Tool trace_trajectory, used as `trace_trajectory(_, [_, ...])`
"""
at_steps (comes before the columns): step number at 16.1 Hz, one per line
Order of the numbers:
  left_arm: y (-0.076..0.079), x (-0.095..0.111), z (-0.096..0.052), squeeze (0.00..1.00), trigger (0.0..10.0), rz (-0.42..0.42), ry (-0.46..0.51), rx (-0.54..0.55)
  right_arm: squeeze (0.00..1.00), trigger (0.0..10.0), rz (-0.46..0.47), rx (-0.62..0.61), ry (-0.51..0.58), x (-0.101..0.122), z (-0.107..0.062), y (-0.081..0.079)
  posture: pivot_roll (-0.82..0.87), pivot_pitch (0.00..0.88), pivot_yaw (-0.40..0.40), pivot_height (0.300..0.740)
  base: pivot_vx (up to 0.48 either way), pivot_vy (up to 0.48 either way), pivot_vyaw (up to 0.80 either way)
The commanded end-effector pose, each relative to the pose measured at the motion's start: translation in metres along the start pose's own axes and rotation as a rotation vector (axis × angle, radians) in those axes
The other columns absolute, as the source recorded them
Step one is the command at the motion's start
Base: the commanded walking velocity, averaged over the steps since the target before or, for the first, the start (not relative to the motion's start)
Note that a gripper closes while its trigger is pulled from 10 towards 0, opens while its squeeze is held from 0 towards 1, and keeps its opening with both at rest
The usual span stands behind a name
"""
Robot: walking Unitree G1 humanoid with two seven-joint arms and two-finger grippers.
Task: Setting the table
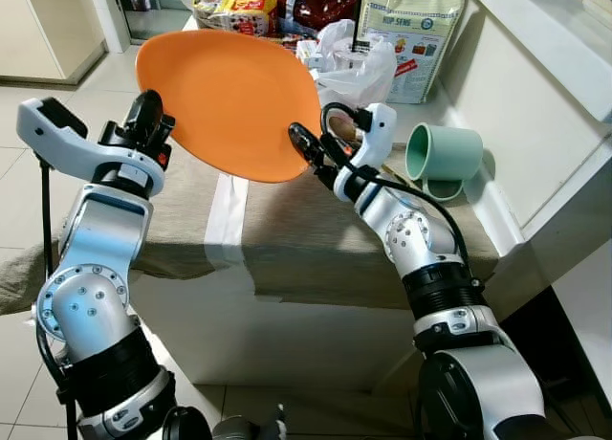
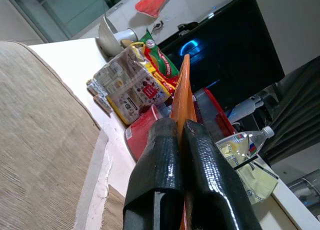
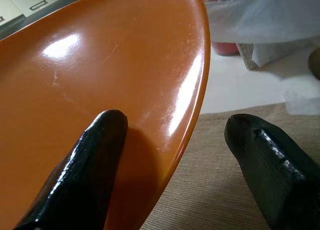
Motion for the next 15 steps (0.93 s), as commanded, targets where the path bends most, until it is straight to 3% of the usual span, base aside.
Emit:
trace_trajectory(1, [0.018, 0.004, -0.002, 0.0, 0.0, -0.012, 0.018, -0.081, 0.0, 10.0, -0.01, -0.001, -0.003, 0.003, 0.002, -0.001, 0.05, 0.033, -0.044, 0.74, 0.0, 0.0, 0.0])
trace_trajectory(5, [0.027, 0.004, -0.002, 0.0, 0.0, -0.034, 0.021, -0.107, 0.0, 10.0, 0.0, -0.007, -0.011, -0.002, 0.006, -0.001, 0.05, 0.034, -0.043, 0.74, 0.0, 0.0, 0.0])
trace_trajectory(8, [0.031, 0.004, -0.004, 0.0, 0.0, -0.042, 0.022, -0.121, 0.0, 10.0, -0.15, -0.075, -0.021, -0.006, 0.009, 0.006, 0.05, 0.034, -0.048, 0.74, 0.0, 0.0, 0.0])
trace_trajectory(10, [0.034, 0.003, -0.004, 0.0, 0.0, -0.039, 0.017, -0.132, 0.0, 10.0, -0.19, -0.105, -0.038, -0.01, 0.01, 0.008, 0.05, 0.033, -0.048, 0.74, 0.0, 0.0, 0.0])
trace_trajectory(11, [0.035, 0.003, -0.004, 0.0, 0.0, -0.041, 0.016, -0.136, 0.65, 10.0, -0.183, -0.106, -0.042, -0.011, 0.01, 0.008, 0.05, 0.032, -0.049, 0.74, 0.0, 0.0, 0.0])
trace_trajectory(12, [0.037, 0.003, -0.004, 0.0, 0.0, -0.044, 0.015, -0.144, 1.0, 10.0, -0.161, -0.105, -0.042, -0.012, 0.01, 0.009, 0.05, 0.033, -0.049, 0.74, 0.0, 0.0, 0.0])
trace_trajectory(15, [0.039, 0.003, -0.005, 0.0, 0.0, -0.05, 0.014, -0.151, 1.0, 10.0, -0.134, -0.108, -0.034, -0.012, 0.011, 0.011, 0.05, 0.033, -0.047, 0.74, 0.0, 0.0, 0.0])
Point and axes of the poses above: a point about 5 cm out from each wrist's last joint towards the gripper, its own z axis pointing out of the wrist towards the gripper, its own x axis along the axis of the wrist's last joint, y = z × x, the point moved 1 cm from there along z, pointing out of the wrist towards the gripper, and after that the axes turned 8 degrees about z, right-handed, at the moved point
